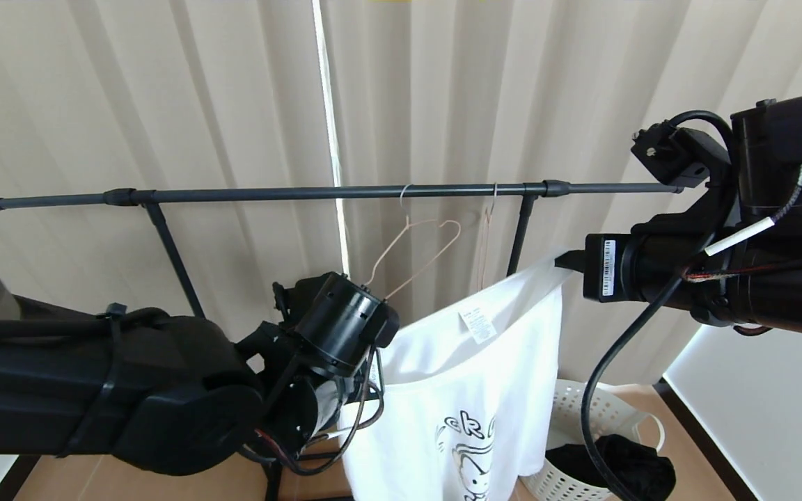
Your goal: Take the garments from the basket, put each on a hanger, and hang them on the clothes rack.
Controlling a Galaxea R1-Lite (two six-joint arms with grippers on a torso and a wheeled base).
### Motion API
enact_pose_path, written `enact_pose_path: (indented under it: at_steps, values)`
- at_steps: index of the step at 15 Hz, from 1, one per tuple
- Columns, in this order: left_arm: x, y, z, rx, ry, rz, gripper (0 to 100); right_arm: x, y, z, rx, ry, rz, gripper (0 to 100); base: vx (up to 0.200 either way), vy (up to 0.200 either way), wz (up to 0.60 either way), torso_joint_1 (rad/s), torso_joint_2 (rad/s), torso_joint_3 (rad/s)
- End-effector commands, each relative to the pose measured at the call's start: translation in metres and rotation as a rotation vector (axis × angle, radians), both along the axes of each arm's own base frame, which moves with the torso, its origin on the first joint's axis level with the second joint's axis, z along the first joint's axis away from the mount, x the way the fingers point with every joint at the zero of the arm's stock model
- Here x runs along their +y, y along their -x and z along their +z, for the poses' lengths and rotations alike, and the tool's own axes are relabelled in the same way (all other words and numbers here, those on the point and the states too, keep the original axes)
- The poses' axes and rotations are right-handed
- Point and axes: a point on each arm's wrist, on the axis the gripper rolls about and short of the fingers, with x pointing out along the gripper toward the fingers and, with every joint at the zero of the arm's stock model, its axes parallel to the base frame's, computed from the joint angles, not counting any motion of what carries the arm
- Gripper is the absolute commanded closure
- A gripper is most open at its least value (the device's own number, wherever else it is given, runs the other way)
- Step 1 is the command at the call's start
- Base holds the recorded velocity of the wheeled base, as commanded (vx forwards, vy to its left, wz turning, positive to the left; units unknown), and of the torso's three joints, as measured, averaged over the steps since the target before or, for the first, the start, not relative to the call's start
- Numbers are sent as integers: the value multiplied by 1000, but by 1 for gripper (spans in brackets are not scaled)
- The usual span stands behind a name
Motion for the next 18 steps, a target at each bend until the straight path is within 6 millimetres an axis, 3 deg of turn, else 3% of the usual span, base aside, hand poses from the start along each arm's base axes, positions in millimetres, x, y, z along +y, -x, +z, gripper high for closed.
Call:
enact_pose_path:
  at_steps: [1,5,7,10,16,18]
  values:
    - [8,9,23,-51,40,-8,100,-5,-4,-8,17,33,-18,100,0,0,0,0,0,0]
    - [19,18,57,-144,45,-64,100,-9,1,-34,51,219,46,100,0,0,0,0,0,0]
    - [27,24,77,-205,17,-119,100,-7,-2,-23,-12,290,94,100,0,0,0,0,0,0]
    - [39,16,98,-258,-34,-128,100,2,-15,-11,-50,287,90,100,0,0,0,0,0,0]
    - [31,7,88,-244,-68,-151,100,4,-19,-2,-82,206,52,100,0,0,0,0,0,0]
    - [24,1,90,-251,-70,-156,100,-1,-11,-2,-77,218,56,100,0,0,0,0,0,0]
